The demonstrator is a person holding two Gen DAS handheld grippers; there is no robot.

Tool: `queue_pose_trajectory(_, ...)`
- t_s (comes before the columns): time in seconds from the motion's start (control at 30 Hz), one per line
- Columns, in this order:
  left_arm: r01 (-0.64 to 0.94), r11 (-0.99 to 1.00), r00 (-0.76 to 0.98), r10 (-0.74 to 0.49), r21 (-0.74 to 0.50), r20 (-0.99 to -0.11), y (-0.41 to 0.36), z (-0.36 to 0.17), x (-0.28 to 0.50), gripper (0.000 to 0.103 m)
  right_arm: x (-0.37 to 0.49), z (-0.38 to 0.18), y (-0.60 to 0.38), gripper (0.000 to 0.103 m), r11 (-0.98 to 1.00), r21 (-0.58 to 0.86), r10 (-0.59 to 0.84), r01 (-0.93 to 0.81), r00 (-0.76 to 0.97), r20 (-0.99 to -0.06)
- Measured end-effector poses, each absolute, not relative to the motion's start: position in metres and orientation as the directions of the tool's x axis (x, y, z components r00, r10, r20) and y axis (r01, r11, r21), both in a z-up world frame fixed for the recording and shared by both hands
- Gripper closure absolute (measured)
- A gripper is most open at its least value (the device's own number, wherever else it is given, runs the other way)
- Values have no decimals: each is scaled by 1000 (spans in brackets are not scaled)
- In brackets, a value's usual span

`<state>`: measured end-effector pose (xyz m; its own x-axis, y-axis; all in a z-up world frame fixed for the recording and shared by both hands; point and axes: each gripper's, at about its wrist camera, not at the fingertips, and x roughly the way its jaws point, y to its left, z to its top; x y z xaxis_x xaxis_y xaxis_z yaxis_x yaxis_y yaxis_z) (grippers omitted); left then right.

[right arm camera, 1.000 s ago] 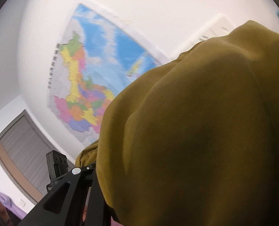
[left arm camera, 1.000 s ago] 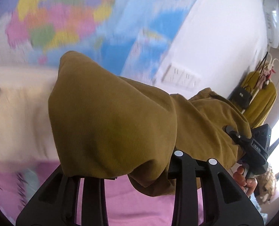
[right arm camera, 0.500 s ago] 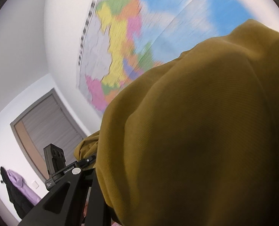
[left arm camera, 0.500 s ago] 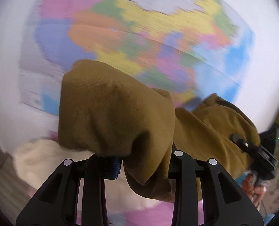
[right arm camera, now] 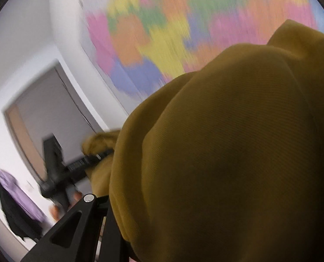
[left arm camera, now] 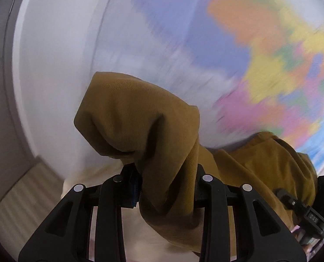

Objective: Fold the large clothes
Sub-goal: 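Lift the folded dress with both grippers and carry it onto the pillow stack, then open both grippers and release the dress on top of the pillows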

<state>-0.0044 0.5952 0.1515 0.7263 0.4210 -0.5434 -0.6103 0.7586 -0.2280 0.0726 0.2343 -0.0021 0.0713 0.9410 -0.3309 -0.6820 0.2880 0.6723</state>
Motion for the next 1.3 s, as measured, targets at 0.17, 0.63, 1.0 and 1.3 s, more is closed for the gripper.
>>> queue_pose_trajectory(0.17,-656,718,674,417,-233,-610,617,81,-13,61,62,-70,242,80,339,707,897,-621,-12,-441)
queue_pose_trajectory(0.63,-722,674,583,472,-156,-661,619,56,-49,16,30,-56,175,40,326,734,893,-596,-60,-446)
queue_pose_trajectory(1.0,-775,630,562,660,-39,-498,571,100,-90,13,12,47,173,44,371,363,851,-855,156,-502)
queue_pose_trajectory(1.3,-753,649,521,686,104,-507,557,93,-50,11,49,34,218,51,490,233,770,-840,292,-568)
